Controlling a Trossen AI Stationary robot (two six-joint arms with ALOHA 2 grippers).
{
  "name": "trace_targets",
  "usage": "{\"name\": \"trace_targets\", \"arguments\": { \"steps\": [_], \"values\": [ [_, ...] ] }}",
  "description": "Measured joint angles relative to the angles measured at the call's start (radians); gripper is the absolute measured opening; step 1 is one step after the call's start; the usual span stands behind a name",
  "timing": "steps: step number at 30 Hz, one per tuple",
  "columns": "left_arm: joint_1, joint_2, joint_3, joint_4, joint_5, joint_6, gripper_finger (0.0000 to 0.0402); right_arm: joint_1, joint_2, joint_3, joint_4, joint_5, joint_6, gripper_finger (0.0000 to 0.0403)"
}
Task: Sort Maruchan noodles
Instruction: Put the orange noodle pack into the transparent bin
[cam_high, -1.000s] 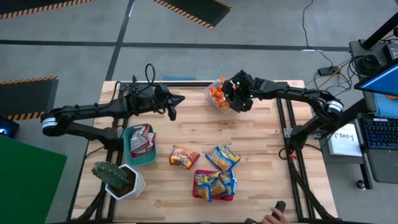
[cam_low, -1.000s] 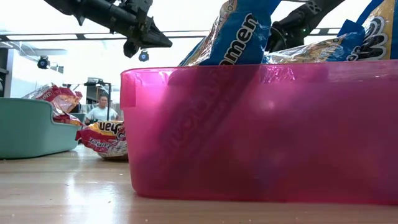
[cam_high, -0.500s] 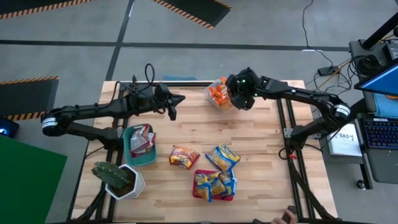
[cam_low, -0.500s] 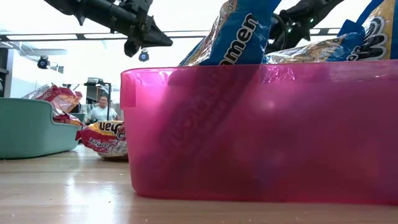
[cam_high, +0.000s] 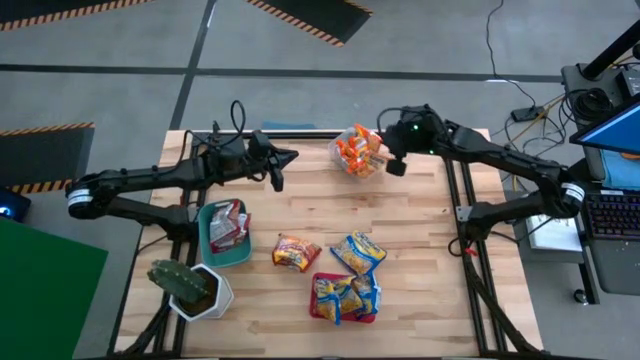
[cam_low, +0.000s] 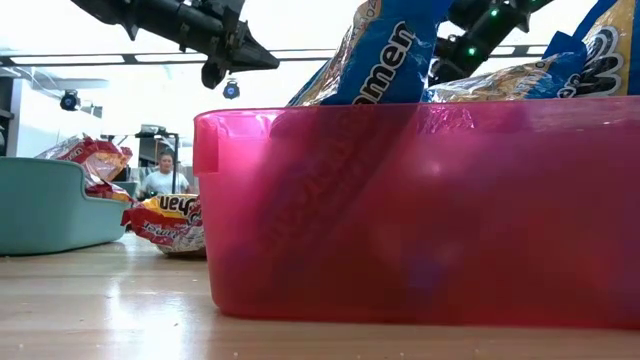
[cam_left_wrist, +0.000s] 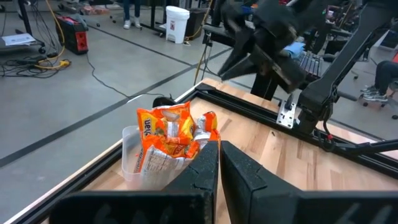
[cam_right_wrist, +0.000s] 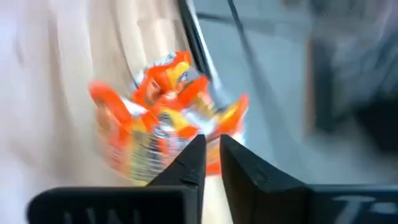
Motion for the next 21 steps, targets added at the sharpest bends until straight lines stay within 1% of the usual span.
{"name": "trace_targets", "arguments": {
  "steps": [2,4,6,7,11,17,21],
  "values": [
    [0.000,0.000,0.000,0.000,0.000,0.000,0.0000,-0.007,0.009,-0.005,-0.038,-0.016,0.289,0.0016],
    [0.001,0.000,0.000,0.000,0.000,0.000,0.0000,-0.013,0.033,-0.026,-0.078,-0.049,0.502,0.0011],
    [0.002,0.000,0.000,-0.001,0.000,0.000,0.0000,-0.014,0.067,-0.057,-0.087,-0.084,0.658,0.0009],
    [0.003,0.000,0.000,-0.001,0.000,0.000,0.0000,-0.014,0.085,-0.072,-0.084,-0.092,0.707,0.0009],
    [0.008,0.000,0.000,-0.001,-0.001,0.000,0.0000,-0.015,0.150,-0.116,-0.022,-0.099,0.796,0.0009],
    [0.007,0.000,0.000,-0.001,0.000,-0.005,0.0000,-0.018,0.222,-0.117,0.097,-0.103,0.799,0.0009],
    [0.006,0.000,0.000,-0.001,0.000,-0.008,0.0000,-0.025,0.289,-0.115,0.109,-0.104,0.798,0.0009]
  ]
}}
